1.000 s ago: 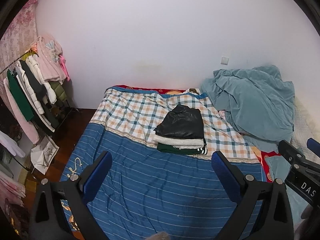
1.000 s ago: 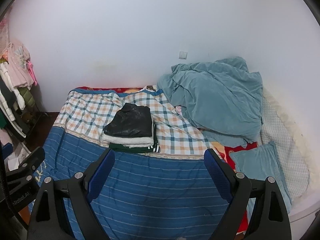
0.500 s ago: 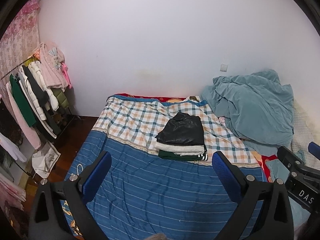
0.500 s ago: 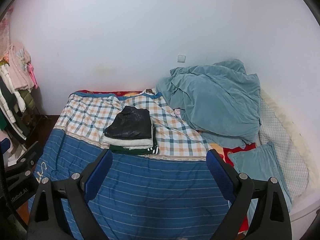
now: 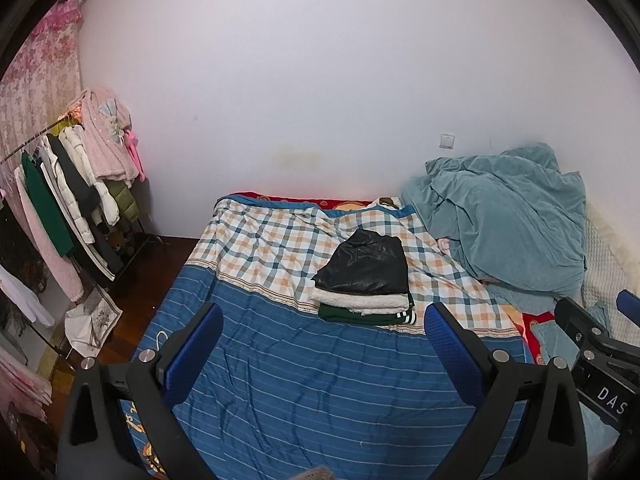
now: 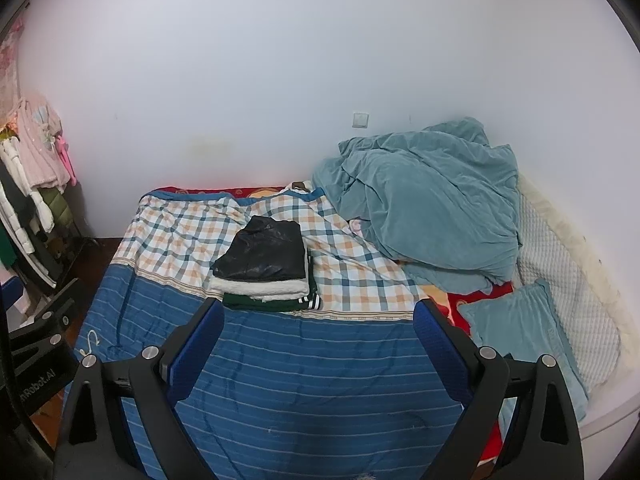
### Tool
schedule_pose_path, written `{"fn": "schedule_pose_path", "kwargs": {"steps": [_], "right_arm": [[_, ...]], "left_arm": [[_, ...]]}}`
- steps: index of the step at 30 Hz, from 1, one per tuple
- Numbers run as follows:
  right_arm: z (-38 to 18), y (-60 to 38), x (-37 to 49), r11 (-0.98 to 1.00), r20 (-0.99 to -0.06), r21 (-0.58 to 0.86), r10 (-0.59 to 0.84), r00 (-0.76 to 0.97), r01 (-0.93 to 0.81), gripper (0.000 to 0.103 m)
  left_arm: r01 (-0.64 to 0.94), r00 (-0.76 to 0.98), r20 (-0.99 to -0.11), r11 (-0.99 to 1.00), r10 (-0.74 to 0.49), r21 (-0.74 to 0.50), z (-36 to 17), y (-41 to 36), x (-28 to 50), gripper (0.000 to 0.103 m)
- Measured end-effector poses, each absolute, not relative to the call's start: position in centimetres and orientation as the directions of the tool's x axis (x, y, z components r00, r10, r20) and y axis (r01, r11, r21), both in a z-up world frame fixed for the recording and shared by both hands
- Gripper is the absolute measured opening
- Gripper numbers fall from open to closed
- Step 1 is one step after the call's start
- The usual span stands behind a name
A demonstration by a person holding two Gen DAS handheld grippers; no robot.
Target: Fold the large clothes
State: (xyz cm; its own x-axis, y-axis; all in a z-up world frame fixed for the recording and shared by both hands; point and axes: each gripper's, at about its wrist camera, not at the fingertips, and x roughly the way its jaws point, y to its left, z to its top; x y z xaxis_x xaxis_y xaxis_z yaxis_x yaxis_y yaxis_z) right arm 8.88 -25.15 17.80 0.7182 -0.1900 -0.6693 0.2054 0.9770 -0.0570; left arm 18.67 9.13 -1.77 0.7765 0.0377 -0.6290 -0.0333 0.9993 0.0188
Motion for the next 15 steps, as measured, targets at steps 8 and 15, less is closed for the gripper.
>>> {"fn": "schedule_pose_path", "kwargs": {"steps": [8, 15], "right_arm": [[17.9, -25.3, 8.1, 0.976, -0.667, -0.044, -0.187, 0.721, 0.212, 0.097], [17.7, -25.2, 7.3, 0.975, -0.669, -0.041, -0.189, 0.719, 0.219, 0.097]], "left_arm": [[-0.030, 0.778, -0.627, 0.999, 0.037, 0.022, -1.6, 9.1, 18.4, 0.103], [-0.031, 0.780, -0.625, 0.999, 0.039, 0.024, -1.6, 9.1, 18.3, 0.103]]}}
